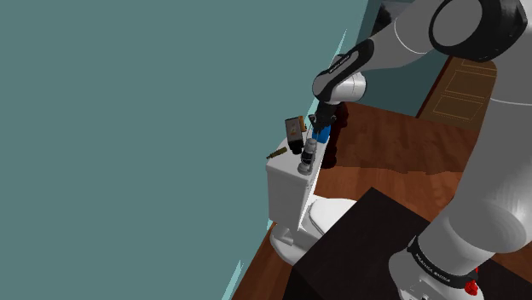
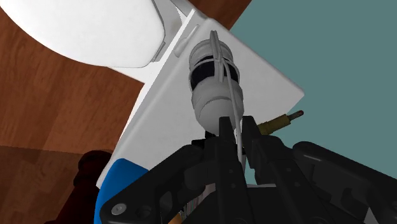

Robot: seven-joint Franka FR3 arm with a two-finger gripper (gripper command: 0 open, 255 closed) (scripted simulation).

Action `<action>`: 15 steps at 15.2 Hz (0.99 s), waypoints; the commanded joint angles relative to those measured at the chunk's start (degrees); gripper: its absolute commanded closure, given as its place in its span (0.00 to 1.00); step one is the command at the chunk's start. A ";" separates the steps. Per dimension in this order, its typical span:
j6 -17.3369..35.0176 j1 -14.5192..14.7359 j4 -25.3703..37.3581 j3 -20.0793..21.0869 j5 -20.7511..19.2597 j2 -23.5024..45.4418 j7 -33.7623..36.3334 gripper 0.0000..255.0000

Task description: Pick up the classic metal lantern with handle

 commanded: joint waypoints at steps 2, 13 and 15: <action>-0.67 0.16 0.15 -0.15 -0.35 -0.51 0.31 1.00; -7.95 1.10 2.09 -1.45 -3.66 -6.16 2.70 1.00; -9.32 1.21 2.61 -1.59 -4.17 -7.07 3.08 1.00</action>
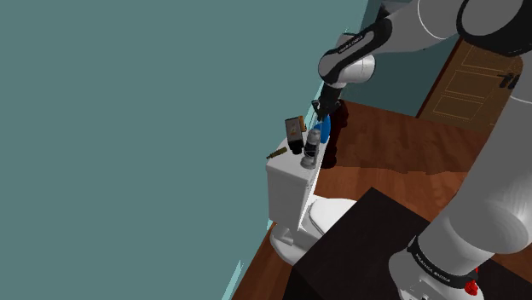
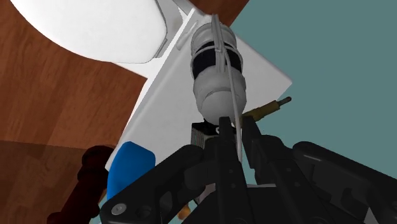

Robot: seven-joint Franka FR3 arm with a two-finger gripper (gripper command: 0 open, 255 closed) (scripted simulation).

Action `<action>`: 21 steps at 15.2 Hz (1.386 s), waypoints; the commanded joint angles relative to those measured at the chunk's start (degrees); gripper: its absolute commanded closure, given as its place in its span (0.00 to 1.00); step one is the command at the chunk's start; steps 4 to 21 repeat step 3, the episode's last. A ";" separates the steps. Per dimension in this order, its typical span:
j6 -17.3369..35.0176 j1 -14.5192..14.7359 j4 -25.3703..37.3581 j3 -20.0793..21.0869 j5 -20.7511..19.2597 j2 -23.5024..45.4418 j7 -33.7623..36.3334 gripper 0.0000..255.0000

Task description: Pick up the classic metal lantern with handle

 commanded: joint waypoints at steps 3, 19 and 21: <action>-1.58 0.15 0.80 -0.12 -0.55 -0.90 0.48 1.00; -1.58 0.15 0.80 -0.12 -0.55 -0.90 0.48 1.00; -1.58 0.15 0.80 -0.12 -0.55 -0.90 0.48 1.00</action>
